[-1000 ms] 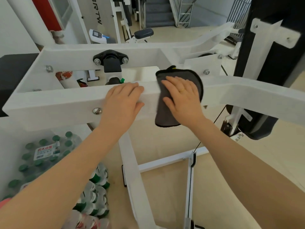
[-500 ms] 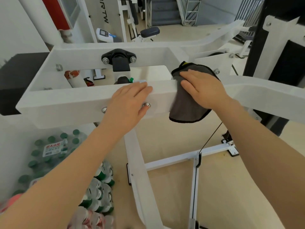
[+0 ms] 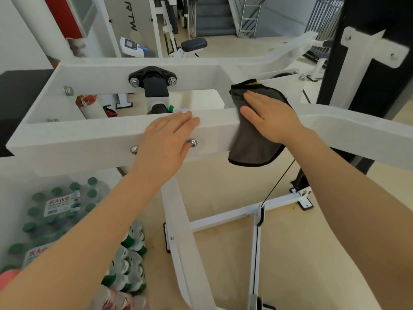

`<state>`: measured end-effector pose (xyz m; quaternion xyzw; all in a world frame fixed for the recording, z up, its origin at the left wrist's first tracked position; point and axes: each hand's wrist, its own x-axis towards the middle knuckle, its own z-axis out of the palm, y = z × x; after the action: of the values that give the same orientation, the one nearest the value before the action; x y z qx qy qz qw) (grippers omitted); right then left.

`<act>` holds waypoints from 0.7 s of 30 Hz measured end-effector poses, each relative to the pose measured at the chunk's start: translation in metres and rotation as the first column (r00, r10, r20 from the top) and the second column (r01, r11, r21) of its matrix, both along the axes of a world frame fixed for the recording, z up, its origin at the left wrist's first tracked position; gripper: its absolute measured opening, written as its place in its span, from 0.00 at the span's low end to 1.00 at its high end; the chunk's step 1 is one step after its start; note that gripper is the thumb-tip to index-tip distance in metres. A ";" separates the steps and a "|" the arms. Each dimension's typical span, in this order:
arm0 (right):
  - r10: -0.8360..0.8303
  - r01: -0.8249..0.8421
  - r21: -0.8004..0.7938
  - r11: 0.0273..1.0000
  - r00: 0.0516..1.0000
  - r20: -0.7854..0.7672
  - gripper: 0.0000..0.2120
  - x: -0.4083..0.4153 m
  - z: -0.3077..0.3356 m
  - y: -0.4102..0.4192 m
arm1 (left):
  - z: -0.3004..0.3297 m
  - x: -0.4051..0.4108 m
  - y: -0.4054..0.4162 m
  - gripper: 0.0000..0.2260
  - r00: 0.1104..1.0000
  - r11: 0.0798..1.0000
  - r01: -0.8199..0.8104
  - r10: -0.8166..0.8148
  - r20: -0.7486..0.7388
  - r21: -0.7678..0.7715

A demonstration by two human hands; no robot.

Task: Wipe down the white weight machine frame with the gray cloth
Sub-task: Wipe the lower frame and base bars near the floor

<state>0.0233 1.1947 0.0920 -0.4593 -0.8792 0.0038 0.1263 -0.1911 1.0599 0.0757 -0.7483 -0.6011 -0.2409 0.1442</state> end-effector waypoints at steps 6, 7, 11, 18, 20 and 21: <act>-0.001 0.002 0.101 0.995 1.000 -0.009 0.29 0.003 -0.011 -0.021 | 0.001 0.001 -0.001 0.19 1.000 1.000 -0.007 0.007 -0.014 -0.023; 0.012 -0.012 0.125 0.992 1.000 0.001 0.30 0.004 -0.016 -0.030 | 0.002 0.000 -0.001 0.19 1.000 1.000 -0.007 0.007 -0.017 -0.024; 0.087 -0.081 0.144 0.986 0.996 -0.037 0.29 -0.012 -0.019 -0.052 | 0.004 0.000 -0.003 0.21 1.000 0.997 -0.010 0.011 0.019 -0.071; 0.296 -0.270 0.243 0.932 0.952 -0.079 0.28 -0.085 -0.025 -0.095 | 0.008 -0.045 -0.040 0.21 0.990 0.990 -0.140 0.140 0.016 -0.035; 0.312 -0.278 0.300 0.913 0.947 -0.073 0.27 -0.111 -0.028 -0.106 | 0.004 -0.067 -0.057 0.21 0.974 0.974 -0.226 0.226 0.003 0.019; 0.303 -0.266 0.329 0.906 0.951 -0.065 0.27 -0.125 -0.030 -0.111 | 0.002 -0.079 -0.065 0.21 0.964 0.963 -0.266 0.266 -0.005 0.046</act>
<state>-0.1017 1.0839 0.0621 -0.2988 -0.9172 -0.0926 0.2467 -0.2698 0.9949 0.0781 -0.6587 -0.6897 -0.2286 0.1954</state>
